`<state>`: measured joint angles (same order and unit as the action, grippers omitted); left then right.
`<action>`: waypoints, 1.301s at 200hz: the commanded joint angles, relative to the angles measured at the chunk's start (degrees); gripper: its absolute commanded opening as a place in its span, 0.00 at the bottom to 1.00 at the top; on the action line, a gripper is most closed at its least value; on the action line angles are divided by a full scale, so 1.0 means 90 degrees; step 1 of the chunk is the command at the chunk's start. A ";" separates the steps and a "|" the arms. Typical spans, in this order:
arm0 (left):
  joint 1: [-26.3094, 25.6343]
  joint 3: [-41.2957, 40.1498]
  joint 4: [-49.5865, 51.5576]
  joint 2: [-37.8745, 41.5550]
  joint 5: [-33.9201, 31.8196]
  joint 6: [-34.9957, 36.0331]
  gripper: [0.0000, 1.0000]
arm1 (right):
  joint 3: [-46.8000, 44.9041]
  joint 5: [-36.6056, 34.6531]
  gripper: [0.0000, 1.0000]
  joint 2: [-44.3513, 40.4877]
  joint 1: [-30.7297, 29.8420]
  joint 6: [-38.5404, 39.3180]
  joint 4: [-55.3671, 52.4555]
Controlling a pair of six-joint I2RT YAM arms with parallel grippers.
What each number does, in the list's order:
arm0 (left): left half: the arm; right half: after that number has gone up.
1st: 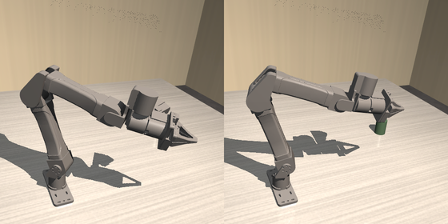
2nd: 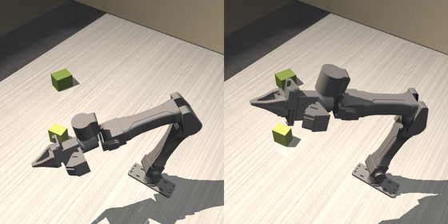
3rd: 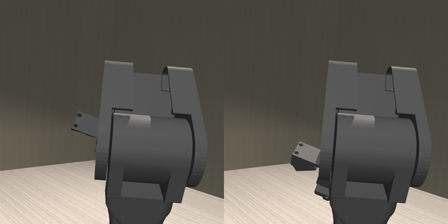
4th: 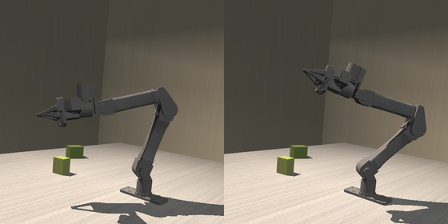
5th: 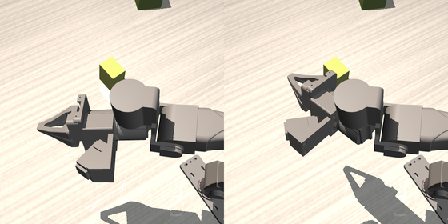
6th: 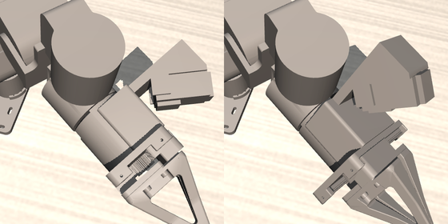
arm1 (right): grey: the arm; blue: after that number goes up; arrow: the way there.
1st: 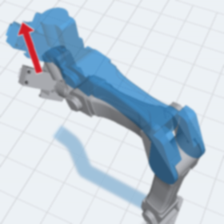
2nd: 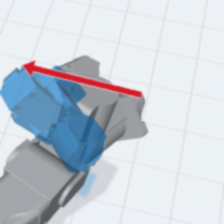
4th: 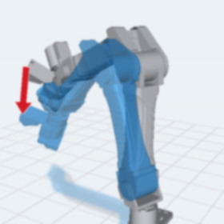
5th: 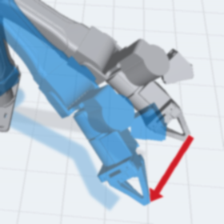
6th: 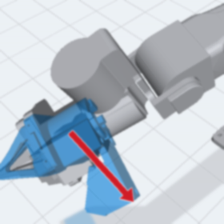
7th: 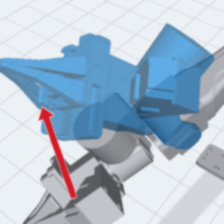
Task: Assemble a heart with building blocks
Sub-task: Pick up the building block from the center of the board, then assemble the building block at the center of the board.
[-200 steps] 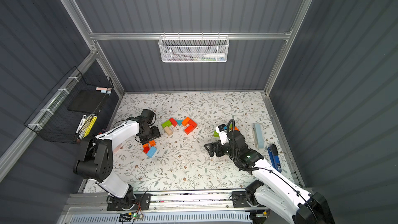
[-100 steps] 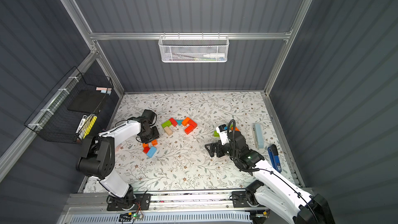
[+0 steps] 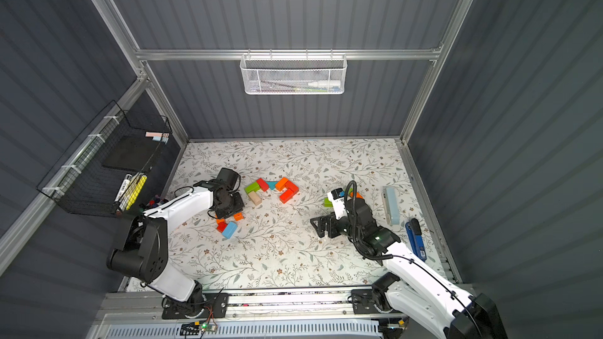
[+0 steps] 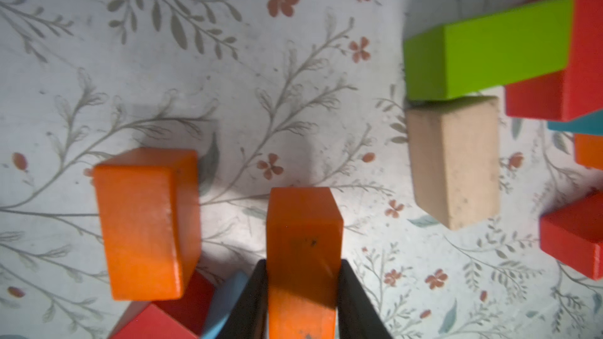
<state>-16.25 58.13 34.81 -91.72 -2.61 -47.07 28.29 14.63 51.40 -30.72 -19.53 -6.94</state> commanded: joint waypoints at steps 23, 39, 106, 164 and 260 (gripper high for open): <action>-0.0767 0.0694 0.0350 0.0004 -0.0098 0.0855 0.21 | 0.0008 -0.0013 0.99 -0.0035 0.0011 -0.0086 -0.0024; -0.0861 0.0713 0.0248 0.0209 0.0142 0.1614 0.23 | 0.0001 -0.0066 0.99 -0.0095 0.0012 -0.0094 -0.0002; -0.1010 0.0772 -0.0534 0.0896 0.1269 0.4673 0.28 | 0.0274 -0.0030 0.99 0.0139 0.0015 -0.0092 0.0036; -0.1377 0.1402 -0.0132 -0.0120 0.0906 0.6037 0.26 | 0.0290 -0.0104 0.99 0.0061 0.0015 -0.0108 -0.0049; -0.1568 0.2082 0.0175 -0.1485 0.0951 0.6626 0.25 | 0.0287 -0.0159 0.99 0.0039 0.0018 -0.0036 -0.0118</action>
<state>-29.74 74.48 34.28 -103.13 5.98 10.37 29.36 13.67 52.18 -30.72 -19.51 -7.33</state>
